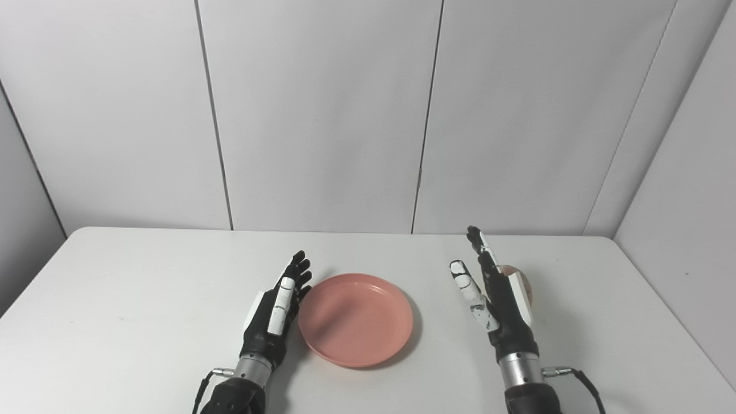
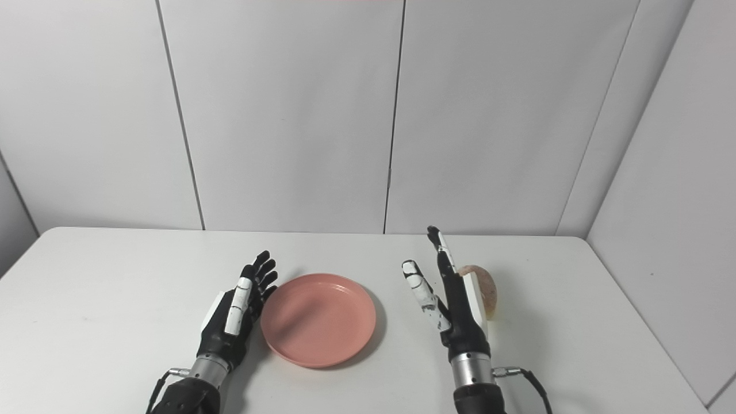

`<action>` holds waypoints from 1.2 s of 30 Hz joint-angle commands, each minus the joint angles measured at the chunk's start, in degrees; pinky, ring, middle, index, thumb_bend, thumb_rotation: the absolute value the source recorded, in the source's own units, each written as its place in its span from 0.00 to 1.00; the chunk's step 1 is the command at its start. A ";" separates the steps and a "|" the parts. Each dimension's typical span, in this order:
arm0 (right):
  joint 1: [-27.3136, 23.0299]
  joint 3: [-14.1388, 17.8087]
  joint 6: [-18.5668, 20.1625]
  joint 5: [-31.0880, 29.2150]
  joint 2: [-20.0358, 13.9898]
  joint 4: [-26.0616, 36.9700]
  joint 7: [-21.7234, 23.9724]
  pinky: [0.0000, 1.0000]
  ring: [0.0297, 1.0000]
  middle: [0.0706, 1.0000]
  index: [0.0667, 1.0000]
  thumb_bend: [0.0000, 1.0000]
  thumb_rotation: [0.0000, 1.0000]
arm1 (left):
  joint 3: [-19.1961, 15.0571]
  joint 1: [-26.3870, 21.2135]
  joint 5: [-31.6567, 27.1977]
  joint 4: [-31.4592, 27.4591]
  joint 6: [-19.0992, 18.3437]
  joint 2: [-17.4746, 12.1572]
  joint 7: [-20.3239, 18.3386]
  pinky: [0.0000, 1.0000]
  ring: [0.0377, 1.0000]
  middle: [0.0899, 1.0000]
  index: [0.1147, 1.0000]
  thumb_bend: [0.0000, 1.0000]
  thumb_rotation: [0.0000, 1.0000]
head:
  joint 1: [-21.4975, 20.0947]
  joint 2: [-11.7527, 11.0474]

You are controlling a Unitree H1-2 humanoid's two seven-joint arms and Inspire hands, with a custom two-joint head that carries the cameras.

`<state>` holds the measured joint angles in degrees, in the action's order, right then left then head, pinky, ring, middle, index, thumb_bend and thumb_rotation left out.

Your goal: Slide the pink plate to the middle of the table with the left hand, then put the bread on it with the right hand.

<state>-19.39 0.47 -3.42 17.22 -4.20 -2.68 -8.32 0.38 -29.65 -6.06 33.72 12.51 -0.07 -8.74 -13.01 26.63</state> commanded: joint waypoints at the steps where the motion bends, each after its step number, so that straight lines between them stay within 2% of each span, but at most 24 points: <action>1: -2.52 0.45 -0.74 1.64 -0.89 2.00 -1.49 0.94 0.95 0.93 0.95 0.57 0.85 | 0.09 0.93 -0.02 1.12 2.04 1.31 0.28 0.96 0.97 0.97 0.93 0.70 1.00 | -0.26 0.07; 8: -3.20 0.22 0.28 7.42 -3.47 1.47 -3.27 0.89 0.92 0.92 0.93 0.53 0.76 | 0.10 0.68 0.59 1.73 2.97 0.93 0.64 1.00 0.99 0.97 0.93 0.69 1.00 | -1.61 -0.30; 9: -3.25 0.27 0.45 8.37 -3.75 1.32 -3.59 0.88 0.93 0.93 0.92 0.53 0.71 | 0.13 0.64 0.69 1.80 3.13 0.87 0.68 1.00 0.99 0.97 0.93 0.69 1.00 | -1.70 -0.31; 12: -3.69 0.56 0.20 10.86 -4.71 -0.52 -5.17 0.88 0.94 0.95 0.92 0.53 0.65 | 0.28 0.64 1.28 1.72 3.17 0.61 0.84 1.00 0.99 0.97 0.92 0.70 1.00 | -2.54 -0.22; 16: -4.39 0.83 0.78 12.78 -5.71 -2.86 -6.67 0.91 0.96 0.96 0.92 0.55 0.60 | 0.34 0.60 1.56 1.80 2.73 0.45 0.90 1.00 1.00 0.97 0.92 0.71 1.00 | -3.03 -0.29; 17: -4.54 0.86 0.86 13.08 -5.89 -3.37 -6.97 0.91 0.96 0.95 0.91 0.57 0.53 | 0.38 0.60 1.55 1.83 2.73 0.40 0.82 1.00 1.00 0.97 0.93 0.71 1.00 | -3.03 -0.29; 23: -5.56 0.69 3.34 15.94 -7.36 -5.97 -7.94 0.91 0.96 0.94 0.90 0.62 0.40 | 0.40 0.47 1.30 2.31 3.52 0.28 0.42 1.00 0.99 0.97 0.93 0.71 1.00 | -4.00 -0.22; 27: -6.24 0.81 3.53 16.58 -8.00 -8.15 -9.33 0.90 0.95 0.93 0.90 0.65 0.31 | 0.27 0.41 1.01 2.57 3.44 0.28 0.33 1.00 0.99 0.97 0.93 0.71 1.00 | -4.17 -0.27; 31: -7.20 0.70 3.73 17.34 -8.95 -11.07 -10.99 0.90 0.94 0.93 0.90 0.67 0.30 | 0.27 0.65 0.72 1.75 2.04 0.33 0.24 1.00 1.00 0.98 0.93 0.72 1.00 | -4.15 -0.25; 36: -8.69 0.71 3.42 16.48 -9.89 -14.99 -11.83 0.93 0.95 0.93 0.89 0.69 0.31 | 0.46 0.55 1.33 2.19 3.00 0.01 0.44 1.00 1.00 0.97 0.92 0.71 1.00 | -4.21 -0.25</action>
<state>-25.25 0.73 0.18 33.75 -12.86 -18.54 -18.59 0.72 -30.13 -4.99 34.67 14.37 0.08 -7.97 -17.23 26.37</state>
